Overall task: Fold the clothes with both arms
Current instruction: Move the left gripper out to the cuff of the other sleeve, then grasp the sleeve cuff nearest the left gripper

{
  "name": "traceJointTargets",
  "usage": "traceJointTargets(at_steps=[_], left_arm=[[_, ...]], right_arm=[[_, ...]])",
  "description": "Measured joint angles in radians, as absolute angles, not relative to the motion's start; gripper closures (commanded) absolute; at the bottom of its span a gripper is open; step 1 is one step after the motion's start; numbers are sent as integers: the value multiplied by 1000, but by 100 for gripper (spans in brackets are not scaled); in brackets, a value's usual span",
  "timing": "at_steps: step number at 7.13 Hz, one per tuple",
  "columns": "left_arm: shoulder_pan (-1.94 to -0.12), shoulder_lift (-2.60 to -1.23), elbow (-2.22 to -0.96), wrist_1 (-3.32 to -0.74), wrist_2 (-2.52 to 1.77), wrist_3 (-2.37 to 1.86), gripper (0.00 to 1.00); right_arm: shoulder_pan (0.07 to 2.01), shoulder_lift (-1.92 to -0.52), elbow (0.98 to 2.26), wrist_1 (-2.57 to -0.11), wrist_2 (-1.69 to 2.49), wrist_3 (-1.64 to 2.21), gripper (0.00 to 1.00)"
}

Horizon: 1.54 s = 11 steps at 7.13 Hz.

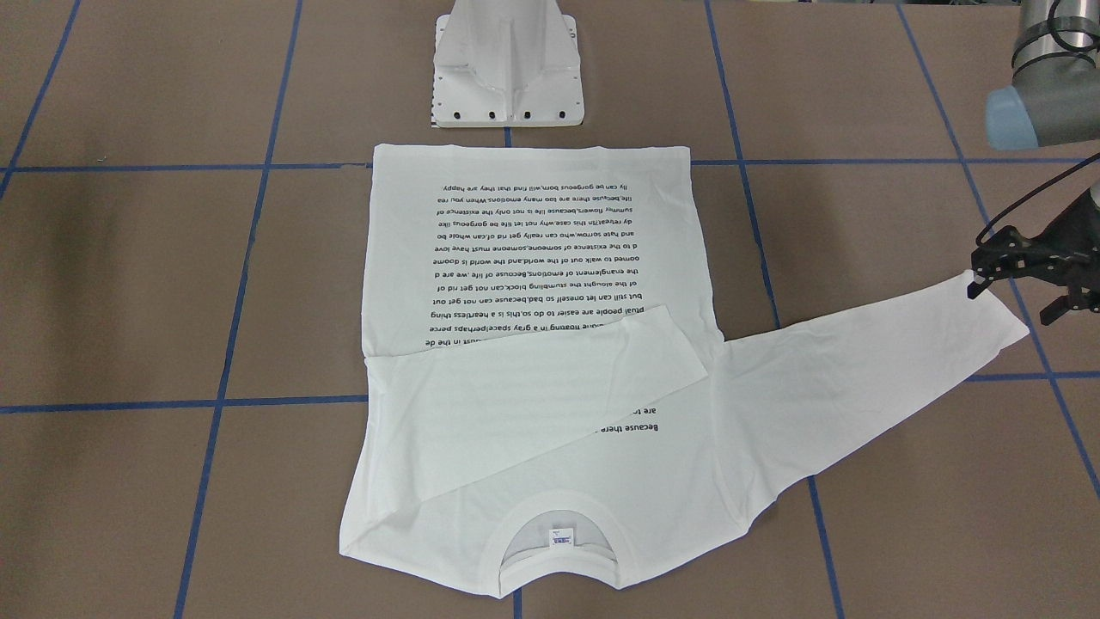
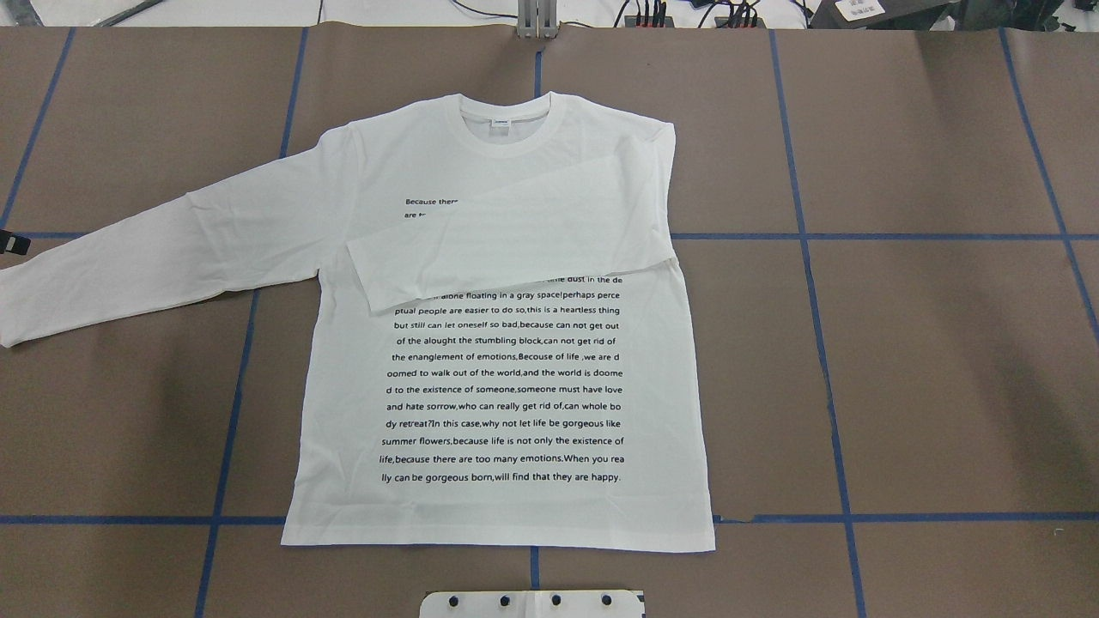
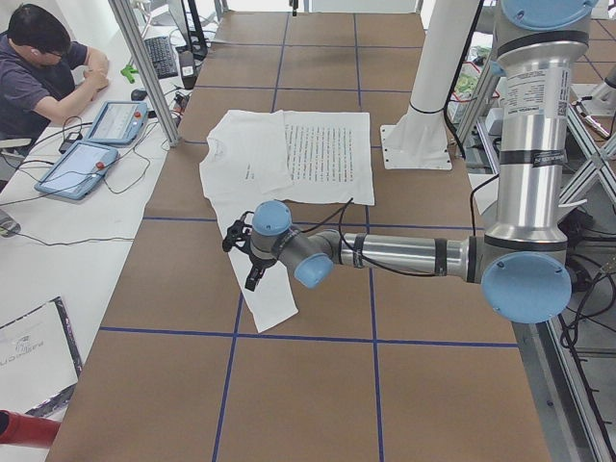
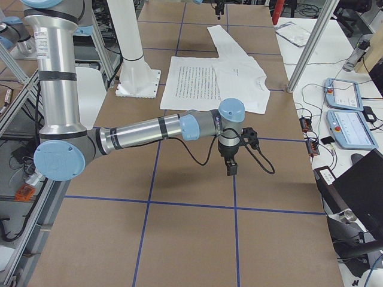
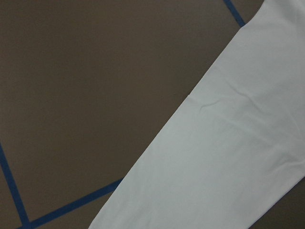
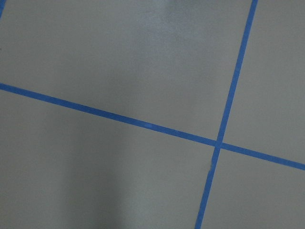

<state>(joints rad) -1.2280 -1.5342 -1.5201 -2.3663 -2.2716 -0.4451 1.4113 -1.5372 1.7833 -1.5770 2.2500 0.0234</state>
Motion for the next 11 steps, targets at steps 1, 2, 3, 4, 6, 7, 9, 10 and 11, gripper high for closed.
traceJointTargets(at_steps=[1,2,3,4,6,7,9,10,11], left_arm=[[-1224,-1521,-1423,-2542,-2272,-562,8],[-1218,-1514,-1349,-2668,-2271,-653,8],[-1201,-1504,-1313,-2734,-2268,-708,8],[-1167,-1495,-1300,-2759,-2261,-731,9],[-1095,-1482,-1293,-2771,-2235,-740,15],[-1073,-1478,-1293,-2771,-2219,-740,17],[-1053,-1471,-1296,-2772,-2207,-736,20],[-1047,-1465,-1299,-2772,-2200,-734,25],[-1042,-1458,-1303,-2772,-2188,-732,30]], right_arm=[[1413,-1539,1783,-1577,2249,21,0],[1414,-1540,1783,-1577,2249,22,0],[1414,-1540,1784,-1577,2250,23,0],[1414,-1540,1784,-1577,2250,24,0],[1414,-1541,1783,-1577,2249,25,0],[1414,-1541,1783,-1577,2249,26,0],[1414,-1542,1783,-1578,2249,27,0],[1414,-1542,1782,-1578,2249,27,0],[1414,-1542,1782,-1578,2249,28,0]])
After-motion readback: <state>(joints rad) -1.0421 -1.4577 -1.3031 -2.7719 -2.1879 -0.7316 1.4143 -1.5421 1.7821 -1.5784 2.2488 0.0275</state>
